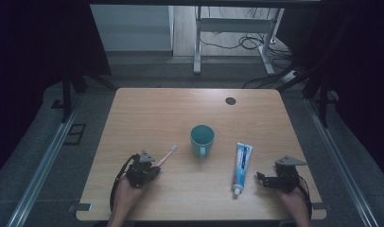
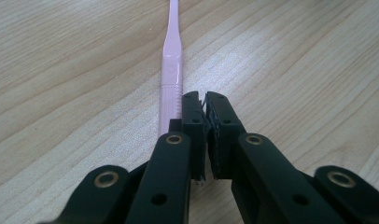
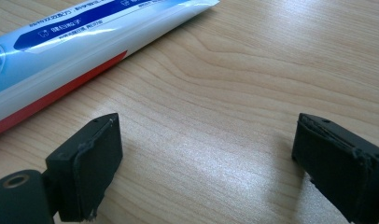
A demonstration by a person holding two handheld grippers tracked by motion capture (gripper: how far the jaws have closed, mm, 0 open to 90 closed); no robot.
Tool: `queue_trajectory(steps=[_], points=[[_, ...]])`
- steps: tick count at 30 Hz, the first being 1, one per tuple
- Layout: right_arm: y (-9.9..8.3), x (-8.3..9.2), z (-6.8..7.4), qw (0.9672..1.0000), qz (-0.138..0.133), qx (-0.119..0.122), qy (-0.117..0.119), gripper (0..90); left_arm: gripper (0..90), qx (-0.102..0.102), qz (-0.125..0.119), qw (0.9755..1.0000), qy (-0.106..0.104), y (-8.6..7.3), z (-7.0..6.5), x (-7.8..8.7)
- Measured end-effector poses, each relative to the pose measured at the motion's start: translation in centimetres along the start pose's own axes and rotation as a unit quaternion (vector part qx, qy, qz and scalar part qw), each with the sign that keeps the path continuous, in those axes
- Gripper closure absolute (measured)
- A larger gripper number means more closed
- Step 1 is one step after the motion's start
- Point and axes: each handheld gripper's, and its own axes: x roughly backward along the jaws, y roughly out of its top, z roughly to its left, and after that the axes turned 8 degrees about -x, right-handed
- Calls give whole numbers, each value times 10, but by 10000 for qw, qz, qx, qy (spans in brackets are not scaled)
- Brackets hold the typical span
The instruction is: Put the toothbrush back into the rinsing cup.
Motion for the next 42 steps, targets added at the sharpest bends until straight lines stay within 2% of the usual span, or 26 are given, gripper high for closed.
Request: queue_trajectory(steps=[4, 7, 12, 16, 25, 31, 34, 36, 42], points=[[0, 0, 0, 10000, 1, -8, 1, 82, 823, 5, -61, 10000, 21, 3, 1, 5], [0, 0, 0, 10000, 1, -9, 0, 82, 758, 14, -25, 10000, -4, 6, 3, 9], [0, 0, 0, 10000, 1, -18, 2, 82, 681, -78, 284, 9996, 23, 10, 7, 11], [0, 0, 0, 10000, 2, -7, 1, 82, 642, -90, 618, 9980, 15, 15, 11, 10], [0, 0, 0, 10000, 7, -5, 1, 82, 608, -89, 1268, 9919, -16, 29, 21, 2], [0, 0, 0, 10000, 6, -8, 1, 82, 603, -102, 1664, 9860, -81, 42, 25, -3], [0, 0, 0, 10000, 7, -7, 0, 82, 603, -58, 1779, 9840, -92, 48, 25, -6], [0, 0, 0, 10000, 6, -7, -1, 82, 603, -100, 1916, 9813, -124, 53, 26, -9], [0, 0, 0, 10000, 6, -3, -2, 81, 616, -94, 2140, 9766, -166, 64, 28, -19]])
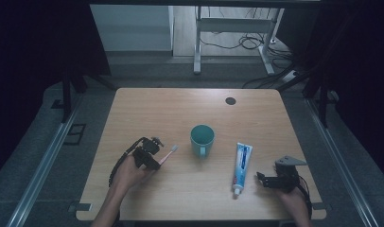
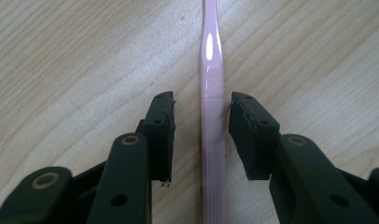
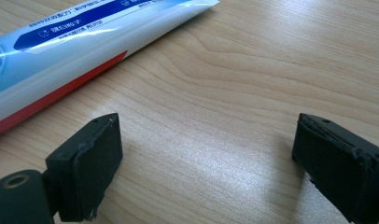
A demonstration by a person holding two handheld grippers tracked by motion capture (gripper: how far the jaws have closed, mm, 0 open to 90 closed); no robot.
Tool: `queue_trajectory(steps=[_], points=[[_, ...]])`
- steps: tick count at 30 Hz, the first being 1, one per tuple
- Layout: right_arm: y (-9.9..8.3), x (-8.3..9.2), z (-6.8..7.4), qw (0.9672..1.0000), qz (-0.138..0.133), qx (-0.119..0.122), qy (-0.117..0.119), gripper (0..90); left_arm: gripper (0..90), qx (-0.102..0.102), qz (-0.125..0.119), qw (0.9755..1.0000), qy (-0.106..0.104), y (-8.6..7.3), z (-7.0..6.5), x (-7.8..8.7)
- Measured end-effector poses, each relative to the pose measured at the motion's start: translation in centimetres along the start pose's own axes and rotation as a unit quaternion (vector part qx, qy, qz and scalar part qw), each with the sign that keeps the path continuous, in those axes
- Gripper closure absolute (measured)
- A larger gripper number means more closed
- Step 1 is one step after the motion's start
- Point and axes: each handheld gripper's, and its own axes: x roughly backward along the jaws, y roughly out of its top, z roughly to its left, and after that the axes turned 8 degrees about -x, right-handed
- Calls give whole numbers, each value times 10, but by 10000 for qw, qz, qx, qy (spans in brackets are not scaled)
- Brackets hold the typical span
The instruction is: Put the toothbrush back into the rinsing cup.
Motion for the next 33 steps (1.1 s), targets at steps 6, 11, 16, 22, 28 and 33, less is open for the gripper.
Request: queue_trajectory(steps=[6, 11, 16, 22, 28, 33], points=[[0, 0, 0, 10000, 0, 0, 0, 82, 645, -8, 179, 9998, -19, 12, 3, -3], [0, 0, 0, 10000, -1, 0, 0, 82, 667, -47, 264, 9996, -23, 22, 2, -4], [0, 0, 0, 10000, -1, 0, 0, 82, 679, -64, 401, 9992, -32, 30, 2, -6], [0, 0, 0, 10000, -1, -1, 0, 81, 701, -53, 558, 9984, -35, 37, 1, -9], [0, 0, 0, 10000, 0, -1, 1, 81, 777, -87, 596, 9982, -24, 39, -1, -10], [0, 0, 0, 10000, -1, 0, 2, 82, 789, -99, 605, 9981, 17, 39, -2, -10]])
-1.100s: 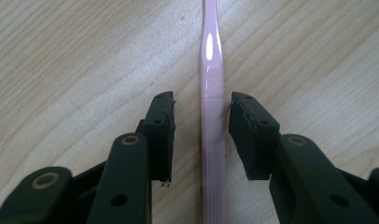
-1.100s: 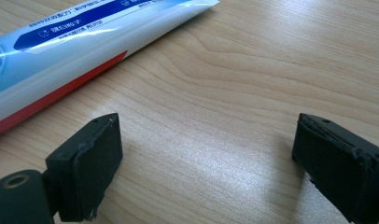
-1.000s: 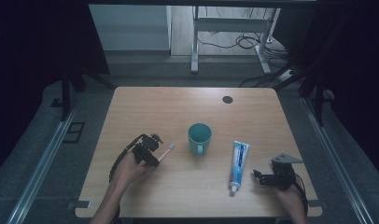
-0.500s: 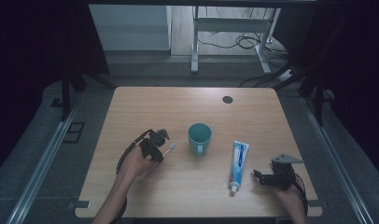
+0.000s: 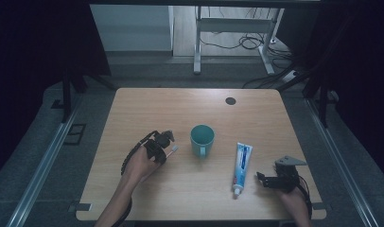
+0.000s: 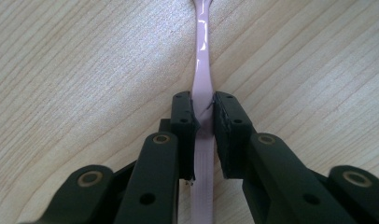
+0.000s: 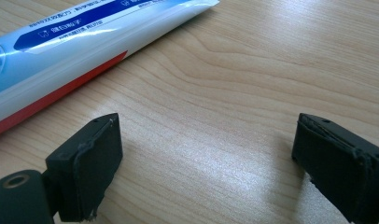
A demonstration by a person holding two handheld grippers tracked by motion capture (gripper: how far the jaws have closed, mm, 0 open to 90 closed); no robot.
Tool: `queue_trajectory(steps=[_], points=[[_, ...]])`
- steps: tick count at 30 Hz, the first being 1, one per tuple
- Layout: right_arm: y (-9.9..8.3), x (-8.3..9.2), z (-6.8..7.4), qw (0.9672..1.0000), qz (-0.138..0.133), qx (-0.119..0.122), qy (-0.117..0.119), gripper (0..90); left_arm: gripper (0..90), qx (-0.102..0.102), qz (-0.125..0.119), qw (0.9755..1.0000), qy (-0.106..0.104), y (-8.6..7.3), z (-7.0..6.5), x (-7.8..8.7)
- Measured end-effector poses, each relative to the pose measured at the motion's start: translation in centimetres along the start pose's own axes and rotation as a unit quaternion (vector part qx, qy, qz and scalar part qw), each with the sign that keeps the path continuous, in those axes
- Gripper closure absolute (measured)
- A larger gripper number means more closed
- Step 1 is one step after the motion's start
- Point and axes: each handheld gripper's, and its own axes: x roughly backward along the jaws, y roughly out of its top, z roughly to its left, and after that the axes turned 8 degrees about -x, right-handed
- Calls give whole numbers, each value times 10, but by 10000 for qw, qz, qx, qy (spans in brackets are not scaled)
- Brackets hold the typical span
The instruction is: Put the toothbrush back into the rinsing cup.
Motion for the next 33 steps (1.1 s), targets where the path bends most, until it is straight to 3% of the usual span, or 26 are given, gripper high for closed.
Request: queue_trajectory(steps=[5, 15, 30, 33], points=[[0, 0, 0, 10000, -1, 1, 0, 82, 790, -37, -85, 10000, 3, 1, 2, 6], [0, 0, 0, 10000, 1, 2, -1, 81, 791, -73, -504, 9987, -15, 2, 3, 27], [0, 0, 0, 10000, 1, -1, 0, 81, 791, -118, -1182, 9929, -30, 4, 3, 52], [0, 0, 0, 10000, -2, -6, 0, 81, 791, -125, -1415, 9899, -38, 5, 3, 58]])
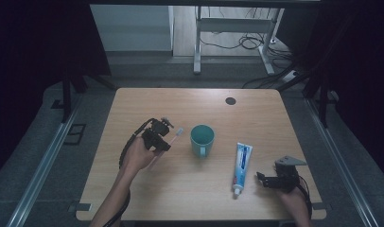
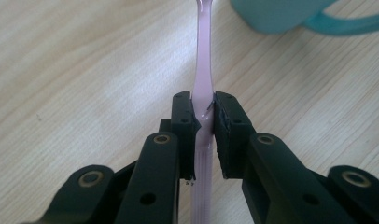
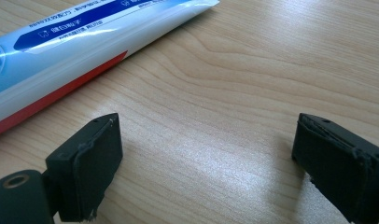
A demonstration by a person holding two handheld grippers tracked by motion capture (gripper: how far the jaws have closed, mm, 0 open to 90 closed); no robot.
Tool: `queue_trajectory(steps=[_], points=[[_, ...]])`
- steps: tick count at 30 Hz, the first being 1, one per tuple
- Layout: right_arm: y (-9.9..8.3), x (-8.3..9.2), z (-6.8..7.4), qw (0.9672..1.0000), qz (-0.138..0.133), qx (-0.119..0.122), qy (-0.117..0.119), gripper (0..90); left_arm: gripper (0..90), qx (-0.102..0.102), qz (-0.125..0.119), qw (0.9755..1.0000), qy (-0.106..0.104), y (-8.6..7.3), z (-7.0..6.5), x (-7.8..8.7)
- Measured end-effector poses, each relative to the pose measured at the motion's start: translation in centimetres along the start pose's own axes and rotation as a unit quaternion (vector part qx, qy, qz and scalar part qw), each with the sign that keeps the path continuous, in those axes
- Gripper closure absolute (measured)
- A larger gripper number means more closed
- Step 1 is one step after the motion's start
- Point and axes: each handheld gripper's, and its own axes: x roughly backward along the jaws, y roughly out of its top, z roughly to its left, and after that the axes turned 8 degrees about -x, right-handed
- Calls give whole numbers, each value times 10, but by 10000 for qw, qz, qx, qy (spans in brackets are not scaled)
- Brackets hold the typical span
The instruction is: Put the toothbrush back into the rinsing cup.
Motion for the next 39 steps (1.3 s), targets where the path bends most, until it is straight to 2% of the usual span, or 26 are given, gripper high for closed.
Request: queue_trajectory(steps=[6, 18, 25, 39], points=[[0, 0, 0, 10000, -2, 1, 0, 81, 792, -88, -328, 9994, 79, 4, -2, 11], [0, 0, 0, 10000, -2, 2, 0, 81, 791, -245, -869, 9959, 56, 14, -5, 30], [0, 0, 0, 10000, -1, 2, -1, 81, 791, -258, -1197, 9925, 22, 22, -8, 37], [0, 0, 0, 10000, -2, 5, 1, 82, 792, -359, -1840, 9823, -11, 43, -18, 49]])
